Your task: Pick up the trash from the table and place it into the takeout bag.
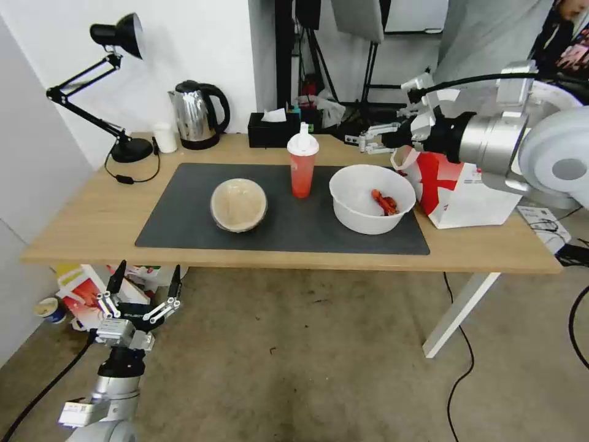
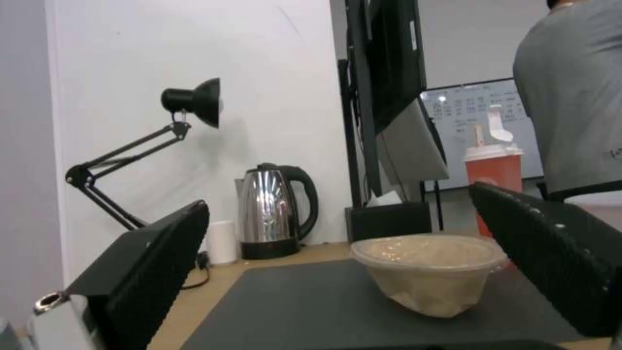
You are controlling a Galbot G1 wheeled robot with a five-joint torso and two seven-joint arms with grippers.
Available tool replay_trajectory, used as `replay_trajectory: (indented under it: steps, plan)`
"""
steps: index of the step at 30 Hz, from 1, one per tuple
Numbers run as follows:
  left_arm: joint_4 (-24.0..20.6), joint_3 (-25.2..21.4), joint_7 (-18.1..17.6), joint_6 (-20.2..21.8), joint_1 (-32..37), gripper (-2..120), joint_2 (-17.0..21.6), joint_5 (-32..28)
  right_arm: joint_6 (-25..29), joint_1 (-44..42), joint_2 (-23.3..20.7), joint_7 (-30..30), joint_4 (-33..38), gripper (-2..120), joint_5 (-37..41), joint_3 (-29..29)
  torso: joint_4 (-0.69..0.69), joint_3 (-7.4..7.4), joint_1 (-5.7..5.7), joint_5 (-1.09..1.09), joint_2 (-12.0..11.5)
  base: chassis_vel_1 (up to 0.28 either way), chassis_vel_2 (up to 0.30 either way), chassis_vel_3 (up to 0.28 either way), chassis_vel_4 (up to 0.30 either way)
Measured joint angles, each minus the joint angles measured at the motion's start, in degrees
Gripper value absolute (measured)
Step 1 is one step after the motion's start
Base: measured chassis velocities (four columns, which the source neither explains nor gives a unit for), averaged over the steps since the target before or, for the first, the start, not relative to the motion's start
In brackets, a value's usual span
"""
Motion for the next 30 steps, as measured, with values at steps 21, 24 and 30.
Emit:
replay_trajectory:
  steps: [21,24,30]
  plan:
    - [0.0,0.0,0.0,0.0,0.0,100,0.0,0.0,-0.2,-3.4,6.4,-0.1,-4.0,100,-7.6,-5.8,0.00,0.00,-0.01,-0.02,0.0,0.000,0.000,0.000,0.000]
    - [0.0,0.0,0.0,0.0,0.0,100,0.0,0.0,-0.4,-3.2,6.9,0.0,-4.9,100,-8.2,-6.3,0.01,0.00,-0.01,-0.02,0.0,0.000,0.000,0.000,0.000]
    - [0.0,0.0,0.0,0.0,0.0,100,0.0,0.0,-0.6,-3.5,7.6,-0.1,-6.5,100,-9.7,-7.6,0.00,0.00,-0.01,0.00,0.0,0.000,0.000,0.000,0.000]
